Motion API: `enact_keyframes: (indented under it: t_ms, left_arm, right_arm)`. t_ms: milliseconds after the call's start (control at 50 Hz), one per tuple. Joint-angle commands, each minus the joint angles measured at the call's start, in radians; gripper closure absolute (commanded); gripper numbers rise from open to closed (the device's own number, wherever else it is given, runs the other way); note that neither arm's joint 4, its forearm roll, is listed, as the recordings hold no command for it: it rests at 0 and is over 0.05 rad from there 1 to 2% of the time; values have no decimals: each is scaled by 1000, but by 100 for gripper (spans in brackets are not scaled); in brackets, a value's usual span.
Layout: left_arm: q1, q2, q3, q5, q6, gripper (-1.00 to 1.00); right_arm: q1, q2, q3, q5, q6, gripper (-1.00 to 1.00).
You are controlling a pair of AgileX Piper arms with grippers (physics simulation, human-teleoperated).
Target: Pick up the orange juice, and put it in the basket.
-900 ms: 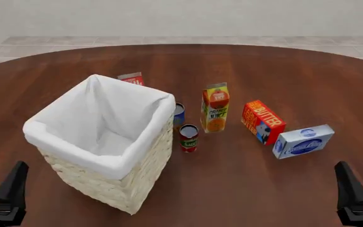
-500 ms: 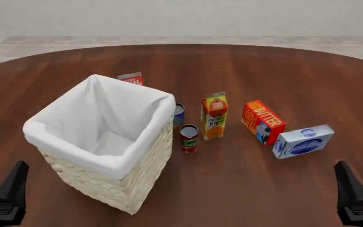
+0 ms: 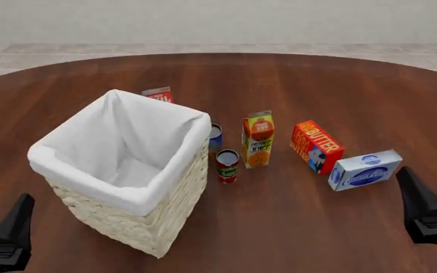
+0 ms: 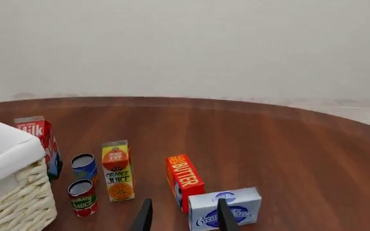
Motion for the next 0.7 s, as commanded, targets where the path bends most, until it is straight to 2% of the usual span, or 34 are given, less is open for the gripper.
enact_keyframes:
  t_ms: [20,40,60,100,140,260,280,400,560,580,600,640,680,700]
  left_arm:
    - [0,0,0,0,0,-100]
    - [0,0,0,0,0,-100]
    - [0,0,0,0,0,-100]
    - [0,0,0,0,0,-100]
    - [0,0,0,0,0,-100]
    - [0,0,0,0,0,-100]
    - [0,0,0,0,0,-100]
    - [0,0,0,0,0,-100]
    - [0,0,0,0,0,-100]
    - [0,0,0,0,0,-100]
    - [0,0,0,0,0,-100]
    - [0,0,0,0,0,-100]
    - [0,0,0,0,0,-100]
    - [0,0,0,0,0,-100]
  right_arm:
    - [76,208,-155,-28,-7,-100]
    - [100,221,-171,-15,-11,-100]
    - [128,246,-191,-14,-51,-100]
    - [154,284,-221,-5,-33,-100]
    - [187,328,-262,5,-58,-100]
    - [204,435,-357,16,-28,-100]
    - [207,451,-371,18,-8,-100]
    - [270,604,-468,38,28,-100]
    - [310,713,-586,88,6,-100]
    - [312,731,-608,99,8,-100]
    - [323,761,-632,119,37,-100]
    - [331,795,-667,143,39,-100]
    - [341,810,-692,155,8,-100]
    - [342,827,-709,165,11,-100]
